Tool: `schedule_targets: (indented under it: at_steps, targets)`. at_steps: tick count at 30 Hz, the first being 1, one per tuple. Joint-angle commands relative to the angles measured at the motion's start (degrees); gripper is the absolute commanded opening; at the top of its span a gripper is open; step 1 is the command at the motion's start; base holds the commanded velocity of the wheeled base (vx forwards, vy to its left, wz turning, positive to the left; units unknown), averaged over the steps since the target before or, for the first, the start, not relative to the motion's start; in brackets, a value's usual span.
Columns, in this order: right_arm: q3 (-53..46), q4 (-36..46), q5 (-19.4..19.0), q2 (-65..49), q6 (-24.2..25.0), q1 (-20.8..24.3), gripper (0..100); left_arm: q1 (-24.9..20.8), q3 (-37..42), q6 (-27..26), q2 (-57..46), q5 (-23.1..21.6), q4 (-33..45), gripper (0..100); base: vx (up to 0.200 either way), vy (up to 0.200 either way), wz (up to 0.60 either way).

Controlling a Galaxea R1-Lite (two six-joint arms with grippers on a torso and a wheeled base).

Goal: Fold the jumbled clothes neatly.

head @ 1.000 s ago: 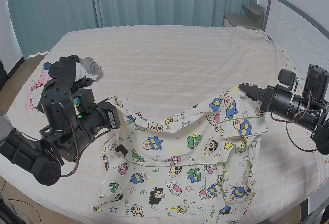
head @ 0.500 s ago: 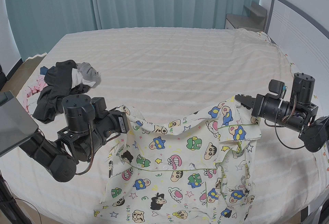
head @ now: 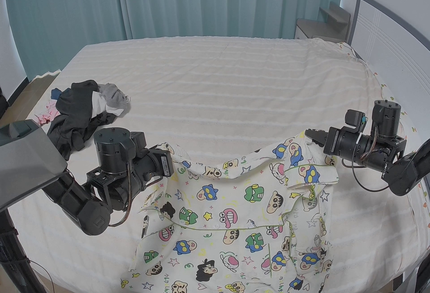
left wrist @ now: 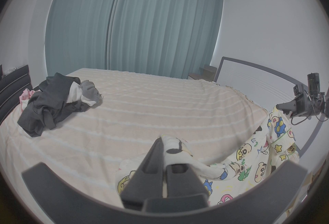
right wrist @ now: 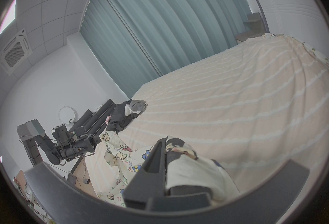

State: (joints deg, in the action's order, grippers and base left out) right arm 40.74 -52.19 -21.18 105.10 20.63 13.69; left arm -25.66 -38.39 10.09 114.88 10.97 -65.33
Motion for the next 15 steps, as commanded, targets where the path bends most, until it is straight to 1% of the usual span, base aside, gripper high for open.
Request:
schedule_targets:
  at_steps: [1, 4, 10, 12, 15]
  targets:
    - [0.39, -0.02, -0.09, 2.83, -0.06, -0.33, 0, 0.09, 0.07, 0.10, 2.54, 0.01, -0.06, 0, 0.000, 0.000, 0.00]
    - [1.80, -0.37, -0.18, 5.38, 0.03, -0.51, 0, 0.61, -0.46, 0.10, 4.56, 0.01, -0.06, 0, 0.000, 0.000, 0.00]
    - [4.87, -3.89, -0.01, 10.13, 0.20, -1.65, 0, 2.02, -3.62, 0.63, 8.34, 0.01, -0.06, 0, 0.000, 0.000, 0.00]
    - [6.19, -4.50, 0.08, 12.41, 0.20, -1.91, 0, 2.72, -6.70, 2.83, 10.36, 0.37, 0.03, 0, 0.000, 0.000, 0.00]
    - [8.30, -4.59, 0.26, 15.23, 0.29, -2.62, 0, 3.34, -10.92, 5.99, 12.91, 2.04, 0.03, 0, 0.000, 0.000, 0.00]
